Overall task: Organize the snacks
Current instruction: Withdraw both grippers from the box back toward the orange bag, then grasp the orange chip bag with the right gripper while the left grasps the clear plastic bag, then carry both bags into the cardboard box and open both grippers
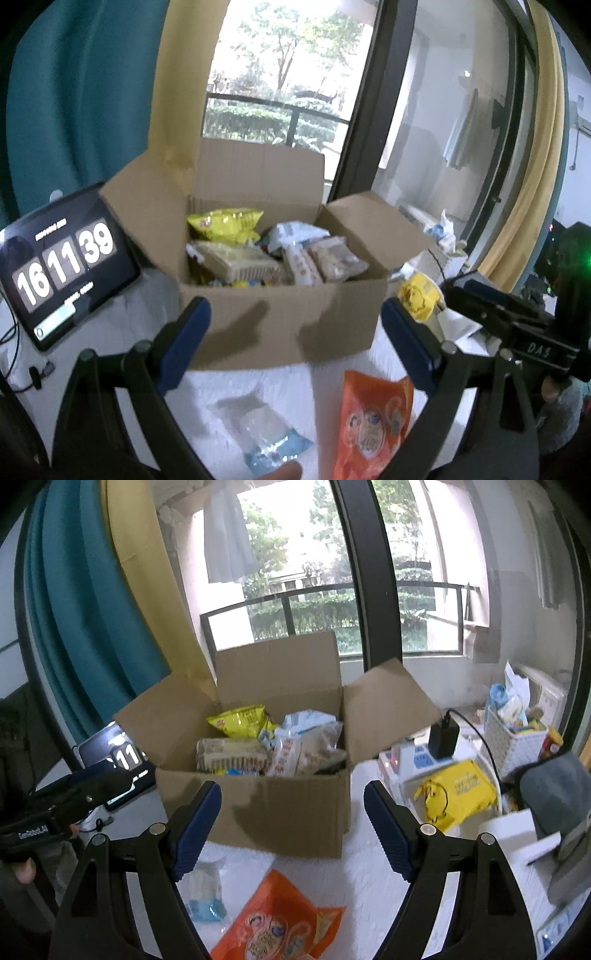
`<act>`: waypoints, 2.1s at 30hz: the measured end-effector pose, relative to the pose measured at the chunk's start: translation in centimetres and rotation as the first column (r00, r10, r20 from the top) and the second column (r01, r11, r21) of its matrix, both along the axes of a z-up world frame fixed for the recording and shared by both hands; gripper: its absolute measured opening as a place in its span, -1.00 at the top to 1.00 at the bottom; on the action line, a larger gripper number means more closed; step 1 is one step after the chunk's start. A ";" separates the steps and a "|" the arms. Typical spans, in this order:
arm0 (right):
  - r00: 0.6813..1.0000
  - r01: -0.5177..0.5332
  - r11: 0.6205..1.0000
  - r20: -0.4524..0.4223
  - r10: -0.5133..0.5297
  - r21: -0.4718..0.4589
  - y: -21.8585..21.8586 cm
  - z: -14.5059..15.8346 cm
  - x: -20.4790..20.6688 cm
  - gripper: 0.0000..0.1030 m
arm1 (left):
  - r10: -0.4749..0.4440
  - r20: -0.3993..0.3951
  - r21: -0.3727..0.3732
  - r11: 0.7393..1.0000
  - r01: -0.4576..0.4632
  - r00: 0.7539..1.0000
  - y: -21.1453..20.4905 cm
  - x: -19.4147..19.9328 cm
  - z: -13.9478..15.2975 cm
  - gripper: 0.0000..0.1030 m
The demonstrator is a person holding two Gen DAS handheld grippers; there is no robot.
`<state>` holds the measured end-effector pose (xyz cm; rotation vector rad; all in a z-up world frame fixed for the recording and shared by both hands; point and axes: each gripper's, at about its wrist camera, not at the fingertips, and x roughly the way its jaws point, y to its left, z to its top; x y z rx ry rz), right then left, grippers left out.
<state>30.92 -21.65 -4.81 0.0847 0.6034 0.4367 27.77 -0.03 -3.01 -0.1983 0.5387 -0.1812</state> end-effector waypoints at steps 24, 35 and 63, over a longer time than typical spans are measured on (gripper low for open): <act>0.965 -0.059 0.998 -0.254 0.059 0.005 -1.2 -10.7 -2.6 -0.19 | 0.027 -0.288 0.050 0.999 -0.013 0.957 -1.6 -0.6 -12.1 -0.83; 0.931 -0.044 0.998 -0.359 0.060 0.054 -1.8 -14.0 -2.3 -0.19 | 0.032 -0.367 0.103 0.995 0.006 0.930 -2.4 1.3 -15.8 -0.82; 0.963 -0.123 0.990 -0.233 0.136 0.068 -0.9 -8.3 -0.9 0.46 | -0.010 -0.238 0.149 0.988 0.047 0.971 -0.3 -0.9 -10.4 -0.30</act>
